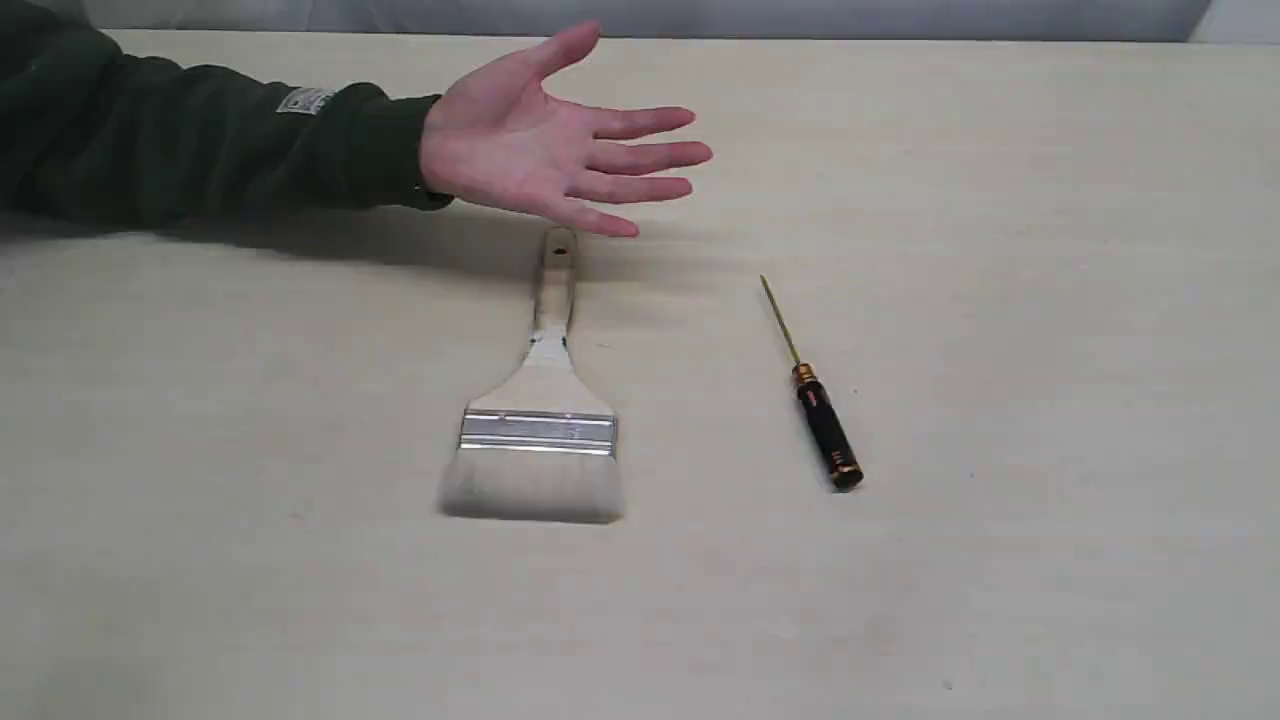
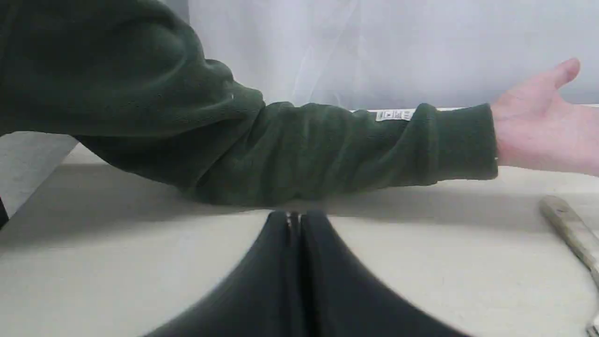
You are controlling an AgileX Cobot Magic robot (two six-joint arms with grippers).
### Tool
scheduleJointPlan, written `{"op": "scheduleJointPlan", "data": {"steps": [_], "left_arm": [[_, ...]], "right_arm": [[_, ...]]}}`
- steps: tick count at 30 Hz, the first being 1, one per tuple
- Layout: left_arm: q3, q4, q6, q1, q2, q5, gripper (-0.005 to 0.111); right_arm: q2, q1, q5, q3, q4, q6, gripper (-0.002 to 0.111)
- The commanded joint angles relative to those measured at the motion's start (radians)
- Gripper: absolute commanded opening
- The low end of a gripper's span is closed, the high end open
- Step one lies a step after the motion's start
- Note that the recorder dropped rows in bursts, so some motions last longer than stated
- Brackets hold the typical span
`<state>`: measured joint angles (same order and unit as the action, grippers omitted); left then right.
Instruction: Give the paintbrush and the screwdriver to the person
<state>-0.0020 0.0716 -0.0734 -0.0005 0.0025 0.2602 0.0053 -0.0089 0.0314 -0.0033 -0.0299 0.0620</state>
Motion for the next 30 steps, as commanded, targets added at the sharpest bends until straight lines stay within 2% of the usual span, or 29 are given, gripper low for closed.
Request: {"op": "scheduleJointPlan", "data": {"steps": [1, 12, 16, 19, 25, 30], "left_arm": [[0.002, -0.003, -0.002, -0.007, -0.002, -0.009, 0.0], [0.002, -0.003, -0.002, -0.007, -0.002, -0.013, 0.0], [0.002, -0.001, -0.002, -0.007, -0.002, -0.011, 0.0], [0.002, -0.001, -0.002, -0.007, -0.002, -0.011, 0.0], [0.002, -0.001, -0.002, -0.007, -0.002, -0.011, 0.0], [0.002, -0.002, -0.002, -0.007, -0.002, -0.011, 0.0]], "right_arm": [[-0.005, -0.007, 0.0, 0.003, -0.001, 0.014, 0.005], [-0.005, -0.005, -0.031, 0.003, 0.179, 0.014, 0.005], [-0.005, 0.03, -0.133, 0.003, 0.223, 0.014, 0.005], [-0.005, 0.075, -0.128, 0.0, 0.257, 0.037, 0.005], [0.062, 0.151, -0.099, -0.149, 0.257, 0.037, 0.005], [0.282, 0.175, -0.018, -0.342, 0.255, -0.024, 0.005]]}}
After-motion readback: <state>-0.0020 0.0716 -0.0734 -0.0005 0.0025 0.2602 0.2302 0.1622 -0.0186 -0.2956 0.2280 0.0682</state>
